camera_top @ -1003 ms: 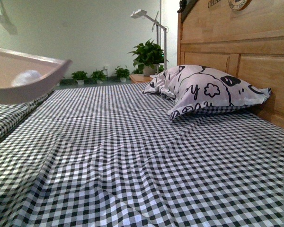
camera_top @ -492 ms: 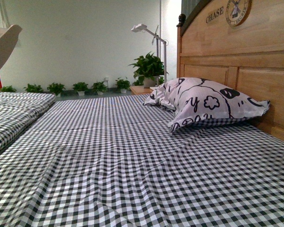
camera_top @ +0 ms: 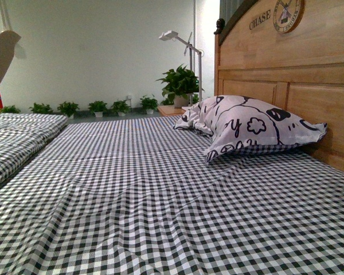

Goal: Clean up trash

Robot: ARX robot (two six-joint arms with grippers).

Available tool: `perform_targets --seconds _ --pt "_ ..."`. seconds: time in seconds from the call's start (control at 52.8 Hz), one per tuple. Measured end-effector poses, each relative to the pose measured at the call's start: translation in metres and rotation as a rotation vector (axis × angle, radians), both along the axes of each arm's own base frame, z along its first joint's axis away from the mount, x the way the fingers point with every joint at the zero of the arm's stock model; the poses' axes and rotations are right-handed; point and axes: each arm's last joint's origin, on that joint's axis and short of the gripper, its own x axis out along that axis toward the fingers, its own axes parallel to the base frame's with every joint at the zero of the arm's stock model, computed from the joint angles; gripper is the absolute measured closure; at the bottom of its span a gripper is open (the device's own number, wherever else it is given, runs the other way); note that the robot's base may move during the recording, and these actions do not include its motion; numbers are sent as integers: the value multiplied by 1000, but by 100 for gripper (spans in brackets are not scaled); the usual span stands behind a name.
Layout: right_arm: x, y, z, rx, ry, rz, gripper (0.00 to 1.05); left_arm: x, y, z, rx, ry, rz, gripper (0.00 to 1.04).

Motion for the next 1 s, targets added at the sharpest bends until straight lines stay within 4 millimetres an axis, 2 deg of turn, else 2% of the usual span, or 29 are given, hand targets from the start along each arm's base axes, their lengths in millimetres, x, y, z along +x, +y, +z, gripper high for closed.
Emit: perform_targets --seconds 0.17,0.398,1.003 --pt "-1 -8 -5 -5 2 -34 85 -21 -12 -12 -18 -8 -27 79" --pt "0 -13 -11 -25 0 -52 85 -33 -19 -20 -46 -25 -48 79" --pt "-1 -8 -11 -104 -31 -54 85 -38 -21 -24 -89 -35 -58 79"
